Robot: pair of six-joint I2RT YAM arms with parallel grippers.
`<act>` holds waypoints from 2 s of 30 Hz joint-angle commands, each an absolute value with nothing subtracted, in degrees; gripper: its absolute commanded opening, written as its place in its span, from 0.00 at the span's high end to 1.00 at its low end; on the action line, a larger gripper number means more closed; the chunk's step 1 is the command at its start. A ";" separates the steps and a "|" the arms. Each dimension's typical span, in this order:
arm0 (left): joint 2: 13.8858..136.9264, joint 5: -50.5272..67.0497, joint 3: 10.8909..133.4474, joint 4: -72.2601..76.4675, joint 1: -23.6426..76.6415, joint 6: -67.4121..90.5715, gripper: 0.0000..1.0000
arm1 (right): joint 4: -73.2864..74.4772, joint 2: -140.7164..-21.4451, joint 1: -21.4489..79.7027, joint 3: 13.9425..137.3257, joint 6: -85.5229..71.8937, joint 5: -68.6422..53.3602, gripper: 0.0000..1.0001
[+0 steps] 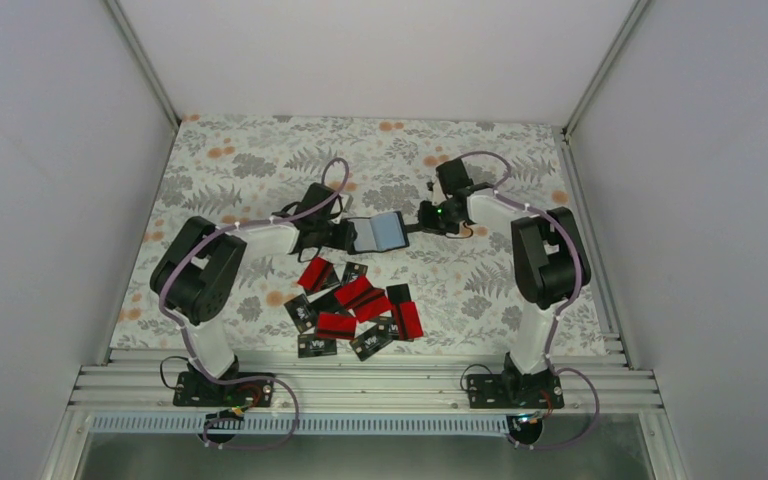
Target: Put the credit cards into the card holder
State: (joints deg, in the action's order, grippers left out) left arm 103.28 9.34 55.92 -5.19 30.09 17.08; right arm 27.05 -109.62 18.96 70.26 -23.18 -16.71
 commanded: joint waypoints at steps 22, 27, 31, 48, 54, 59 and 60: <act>97.47 10.59 61.69 -11.21 32.33 12.84 0.36 | 31.14 -91.87 18.84 61.79 -22.20 -23.86 0.56; 95.24 10.47 60.91 -12.40 33.29 12.57 0.33 | 30.89 -86.99 19.88 55.77 -23.11 -26.93 0.54; 91.95 10.11 58.88 -13.03 33.85 12.95 0.30 | 30.50 -82.64 20.93 51.25 -24.59 -27.80 0.53; 70.50 9.78 45.02 -16.65 37.75 14.22 0.23 | 28.55 -69.70 22.59 43.07 -28.17 -32.27 0.49; 72.01 15.29 47.46 -18.06 37.79 15.97 0.26 | 30.97 -67.99 22.59 46.49 -34.30 -33.05 0.38; 72.85 15.77 50.99 -23.08 37.79 15.04 0.26 | 33.22 -66.40 22.59 48.51 -38.94 -34.73 0.28; 73.21 15.59 51.84 -24.19 37.79 14.68 0.26 | 33.06 -65.59 22.63 48.20 -39.95 -34.94 0.26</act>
